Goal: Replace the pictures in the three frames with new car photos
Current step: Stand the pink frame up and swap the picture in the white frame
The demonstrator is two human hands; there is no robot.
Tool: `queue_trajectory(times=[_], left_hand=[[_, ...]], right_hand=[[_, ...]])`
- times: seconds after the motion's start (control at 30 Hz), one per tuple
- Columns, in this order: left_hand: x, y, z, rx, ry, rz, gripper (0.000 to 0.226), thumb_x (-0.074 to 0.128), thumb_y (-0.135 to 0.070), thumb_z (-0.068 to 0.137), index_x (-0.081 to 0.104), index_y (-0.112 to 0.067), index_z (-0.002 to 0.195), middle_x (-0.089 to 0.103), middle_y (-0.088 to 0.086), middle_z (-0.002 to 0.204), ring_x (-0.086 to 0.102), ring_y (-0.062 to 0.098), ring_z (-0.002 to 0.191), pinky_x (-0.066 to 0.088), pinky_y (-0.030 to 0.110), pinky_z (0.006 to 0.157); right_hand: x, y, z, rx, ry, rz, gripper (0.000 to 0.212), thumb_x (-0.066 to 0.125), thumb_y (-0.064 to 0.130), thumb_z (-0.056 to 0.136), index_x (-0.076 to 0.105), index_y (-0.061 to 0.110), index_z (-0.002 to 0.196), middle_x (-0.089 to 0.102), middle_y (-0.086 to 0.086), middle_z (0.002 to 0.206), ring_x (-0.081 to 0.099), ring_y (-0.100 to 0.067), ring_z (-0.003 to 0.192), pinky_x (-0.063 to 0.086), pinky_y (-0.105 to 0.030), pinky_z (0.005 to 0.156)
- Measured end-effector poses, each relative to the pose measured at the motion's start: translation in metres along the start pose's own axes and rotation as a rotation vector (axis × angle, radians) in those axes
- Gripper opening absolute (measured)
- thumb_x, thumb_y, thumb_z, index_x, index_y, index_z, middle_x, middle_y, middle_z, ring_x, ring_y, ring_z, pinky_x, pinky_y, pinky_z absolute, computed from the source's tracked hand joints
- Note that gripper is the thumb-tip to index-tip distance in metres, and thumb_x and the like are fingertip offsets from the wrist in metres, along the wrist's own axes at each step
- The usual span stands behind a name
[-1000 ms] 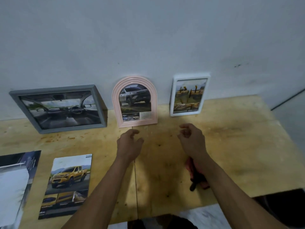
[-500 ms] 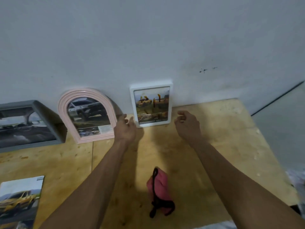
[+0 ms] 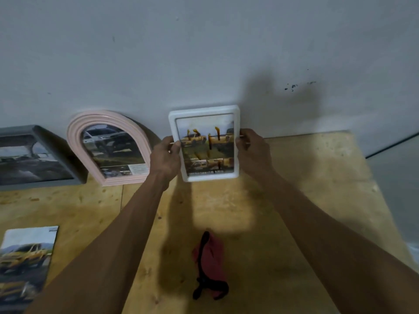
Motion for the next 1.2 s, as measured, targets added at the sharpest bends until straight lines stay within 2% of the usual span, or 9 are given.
queue_trajectory(times=[0.3, 0.5, 0.63, 0.73, 0.8, 0.97, 1.03, 1.1, 1.2], left_hand=[[-0.047, 0.028, -0.078, -0.194, 0.108, -0.543, 0.025, 0.05, -0.021, 0.105, 0.069, -0.016, 0.089, 0.07, 0.008, 0.086, 0.062, 0.027, 0.08, 0.054, 0.052, 0.083], [-0.114, 0.085, -0.135, -0.323, 0.087, -0.715, 0.022, 0.053, -0.024, 0.103, 0.071, -0.012, 0.107, 0.075, 0.009, 0.1, 0.072, 0.02, 0.079, 0.056, 0.05, 0.083], [-0.179, 0.115, -0.158, -0.335, -0.017, -0.638, 0.024, 0.057, -0.04, 0.1, 0.068, -0.019, 0.098, 0.069, 0.002, 0.097, 0.064, 0.018, 0.093, 0.051, 0.044, 0.08], [-0.23, 0.133, -0.165, -0.367, -0.087, -0.677, 0.042, 0.06, -0.05, 0.095, 0.066, -0.009, 0.104, 0.063, 0.004, 0.082, 0.062, 0.02, 0.078, 0.055, 0.043, 0.077], [-0.253, 0.144, -0.168, -0.414, -0.02, -0.655, 0.05, 0.065, -0.056, 0.089, 0.067, -0.006, 0.1, 0.064, 0.004, 0.076, 0.063, 0.02, 0.074, 0.059, 0.041, 0.074], [-0.282, 0.176, -0.176, -0.462, 0.118, -0.418, 0.029, 0.083, -0.018, 0.079, 0.071, 0.005, 0.091, 0.066, 0.012, 0.075, 0.06, 0.021, 0.063, 0.054, 0.032, 0.059], [-0.284, 0.195, -0.179, -0.459, 0.145, -0.362, 0.016, 0.081, -0.002, 0.077, 0.072, 0.008, 0.086, 0.07, 0.017, 0.08, 0.062, 0.025, 0.064, 0.049, 0.032, 0.057], [-0.279, 0.213, -0.186, -0.477, 0.163, -0.401, 0.017, 0.077, 0.006, 0.078, 0.071, 0.008, 0.094, 0.074, 0.021, 0.09, 0.069, 0.028, 0.07, 0.055, 0.03, 0.059], [-0.27, 0.239, -0.194, -0.494, 0.128, -0.442, 0.025, 0.074, 0.012, 0.079, 0.069, 0.005, 0.102, 0.074, 0.021, 0.096, 0.072, 0.029, 0.075, 0.06, 0.029, 0.059]], right_hand=[[0.007, 0.005, -0.09, 0.181, 0.309, 0.494, 0.028, 0.056, 0.025, 0.099, 0.063, 0.023, 0.126, 0.072, -0.002, 0.11, 0.07, -0.023, 0.1, 0.059, -0.046, 0.083], [0.049, 0.042, -0.18, 0.222, 0.475, 0.536, 0.02, 0.061, 0.024, 0.095, 0.069, 0.025, 0.113, 0.072, -0.004, 0.104, 0.069, -0.025, 0.096, 0.059, -0.052, 0.08], [0.069, 0.092, -0.225, -0.071, 0.383, 0.288, 0.016, 0.063, 0.027, 0.095, 0.071, 0.027, 0.108, 0.073, 0.006, 0.093, 0.068, -0.011, 0.087, 0.056, -0.034, 0.076], [0.09, 0.112, -0.257, -0.351, 0.22, -0.093, 0.021, 0.059, 0.024, 0.097, 0.069, 0.024, 0.116, 0.071, 0.005, 0.092, 0.064, -0.013, 0.079, 0.04, -0.022, 0.064], [0.108, 0.118, -0.281, -0.507, 0.145, -0.25, 0.029, 0.055, 0.021, 0.095, 0.067, 0.017, 0.121, 0.072, -0.003, 0.102, 0.065, -0.019, 0.087, 0.038, -0.016, 0.071], [0.143, 0.123, -0.339, -0.705, 0.128, -0.254, 0.031, 0.05, 0.021, 0.098, 0.065, 0.014, 0.124, 0.065, -0.001, 0.123, 0.054, -0.015, 0.117, 0.044, -0.023, 0.095], [0.152, 0.11, -0.346, -0.61, 0.113, -0.219, 0.031, 0.059, 0.023, 0.093, 0.067, 0.017, 0.122, 0.059, -0.002, 0.133, 0.05, -0.017, 0.124, 0.041, -0.026, 0.101], [0.155, 0.091, -0.348, -0.306, 0.129, -0.084, 0.047, 0.076, 0.021, 0.082, 0.062, 0.024, 0.127, 0.047, 0.004, 0.144, 0.047, -0.011, 0.125, 0.043, -0.028, 0.098], [0.168, 0.07, -0.36, 0.038, 0.246, 0.288, 0.061, 0.081, 0.011, 0.076, 0.055, 0.034, 0.126, 0.062, 0.011, 0.125, 0.061, -0.003, 0.11, 0.054, -0.024, 0.086]])
Point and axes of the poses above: each hand's wrist, its own z-axis towards the middle knuckle, its own x-axis out of the palm, y = z × x, the point moved 6 cm from there along z, towards the middle knuckle
